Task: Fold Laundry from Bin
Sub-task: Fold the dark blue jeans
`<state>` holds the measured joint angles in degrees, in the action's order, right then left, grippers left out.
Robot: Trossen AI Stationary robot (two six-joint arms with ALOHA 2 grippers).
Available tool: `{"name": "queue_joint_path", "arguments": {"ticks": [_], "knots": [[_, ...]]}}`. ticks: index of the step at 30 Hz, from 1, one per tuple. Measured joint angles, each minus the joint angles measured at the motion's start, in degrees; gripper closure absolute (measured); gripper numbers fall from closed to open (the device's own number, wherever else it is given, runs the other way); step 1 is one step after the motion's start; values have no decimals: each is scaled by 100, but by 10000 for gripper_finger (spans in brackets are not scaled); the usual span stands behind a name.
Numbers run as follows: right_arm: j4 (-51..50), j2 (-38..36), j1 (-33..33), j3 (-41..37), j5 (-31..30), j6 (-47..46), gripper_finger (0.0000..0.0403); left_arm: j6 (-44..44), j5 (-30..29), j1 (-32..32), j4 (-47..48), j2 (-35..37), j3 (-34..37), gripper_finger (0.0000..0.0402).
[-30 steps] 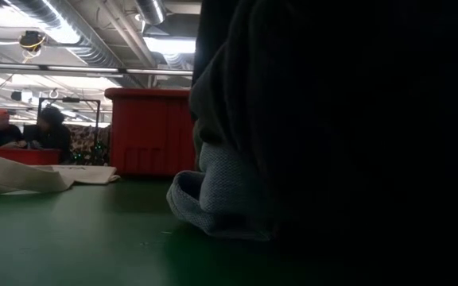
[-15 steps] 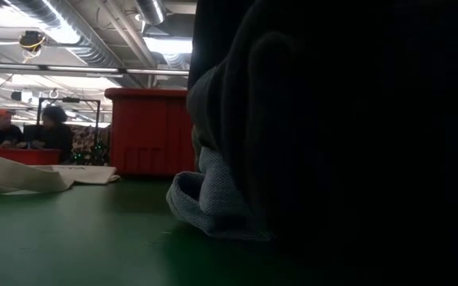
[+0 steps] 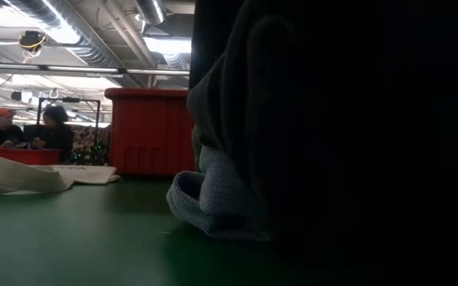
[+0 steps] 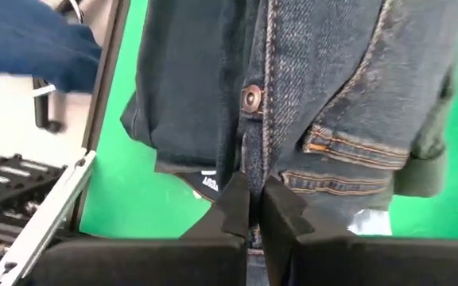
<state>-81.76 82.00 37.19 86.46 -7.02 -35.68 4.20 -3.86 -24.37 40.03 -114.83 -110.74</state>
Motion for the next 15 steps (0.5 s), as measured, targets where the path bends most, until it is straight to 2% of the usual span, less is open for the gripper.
{"name": "queue_joint_path", "arguments": {"ticks": [8, 15], "knots": [[-13, 336, 111, 0, 9, 142, 391, -17, 13, -61, 37, -126, 2, 376], [73, 338, 103, 0, 160, 101, 390, -25, 35, -45, 2, -126, 2, 376]]}}
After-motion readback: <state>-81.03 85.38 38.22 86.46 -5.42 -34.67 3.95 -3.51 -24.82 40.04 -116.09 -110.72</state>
